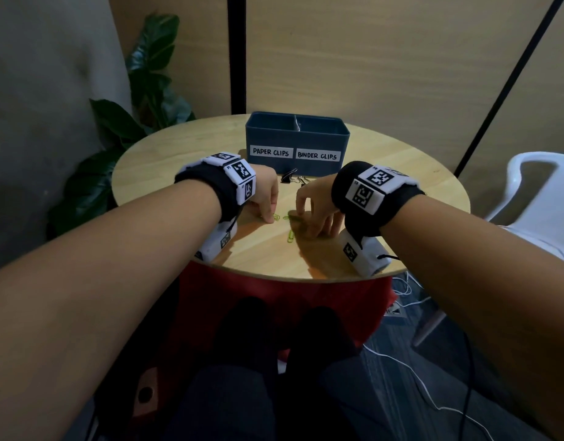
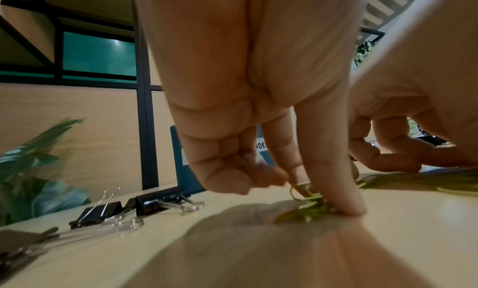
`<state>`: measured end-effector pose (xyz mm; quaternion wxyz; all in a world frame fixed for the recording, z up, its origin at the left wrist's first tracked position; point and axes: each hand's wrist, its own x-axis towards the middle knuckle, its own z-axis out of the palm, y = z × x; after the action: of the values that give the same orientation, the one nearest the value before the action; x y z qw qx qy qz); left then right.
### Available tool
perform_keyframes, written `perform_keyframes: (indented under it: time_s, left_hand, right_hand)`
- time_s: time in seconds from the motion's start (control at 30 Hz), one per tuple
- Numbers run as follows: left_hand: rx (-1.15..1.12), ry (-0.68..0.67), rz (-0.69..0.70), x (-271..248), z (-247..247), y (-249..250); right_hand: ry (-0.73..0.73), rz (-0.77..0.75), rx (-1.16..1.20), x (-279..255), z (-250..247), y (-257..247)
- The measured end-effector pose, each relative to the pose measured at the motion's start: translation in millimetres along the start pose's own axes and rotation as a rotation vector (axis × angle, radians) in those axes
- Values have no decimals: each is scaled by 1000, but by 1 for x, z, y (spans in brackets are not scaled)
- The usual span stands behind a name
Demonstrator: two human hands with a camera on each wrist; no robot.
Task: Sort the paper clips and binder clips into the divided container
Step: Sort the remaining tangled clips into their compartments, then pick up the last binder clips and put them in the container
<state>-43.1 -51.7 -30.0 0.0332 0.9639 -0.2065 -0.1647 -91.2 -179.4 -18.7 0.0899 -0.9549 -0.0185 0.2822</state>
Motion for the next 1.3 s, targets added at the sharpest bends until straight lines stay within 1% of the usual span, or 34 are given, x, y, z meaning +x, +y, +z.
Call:
perform_keyframes:
  time_s: [0.07,0.2,0.33,0.43,0.57,0.67,0.9,1.07,1.17,1.3]
  left_hand:
    - [9,8,-1,0,1,-1]
    - [-44,-3,-4,1,2,-2]
    - [-110,-24,-14,2,4,-2]
    - [-144,-35,-20,0,5,-2]
    - [-104,-34,-12,-6,8,-1]
    - [-83,-21,39,-12,5,-1]
    - [-198,-25,137,-25,-2,9]
    - [-101,-48,126,-26,7,17]
    - [10,-20,123,-27,7,22]
    - [113,-8,129,-30,9,26]
  right_hand:
    - [20,-28,55,2,1,3]
    - [60,-60,18,4,3,4]
    - [30,-51,66,7,5,5]
    - [43,-56,51,7,6,5]
    - [50,-55,42,8,7,5]
    - [57,-58,43,7,6,5]
    - [116,-29,19,3,0,10]
    - [187,-36,89,1,-5,13]
    - [227,-40,175,-1,-4,10]
    - [173,-39,119,2,4,1]
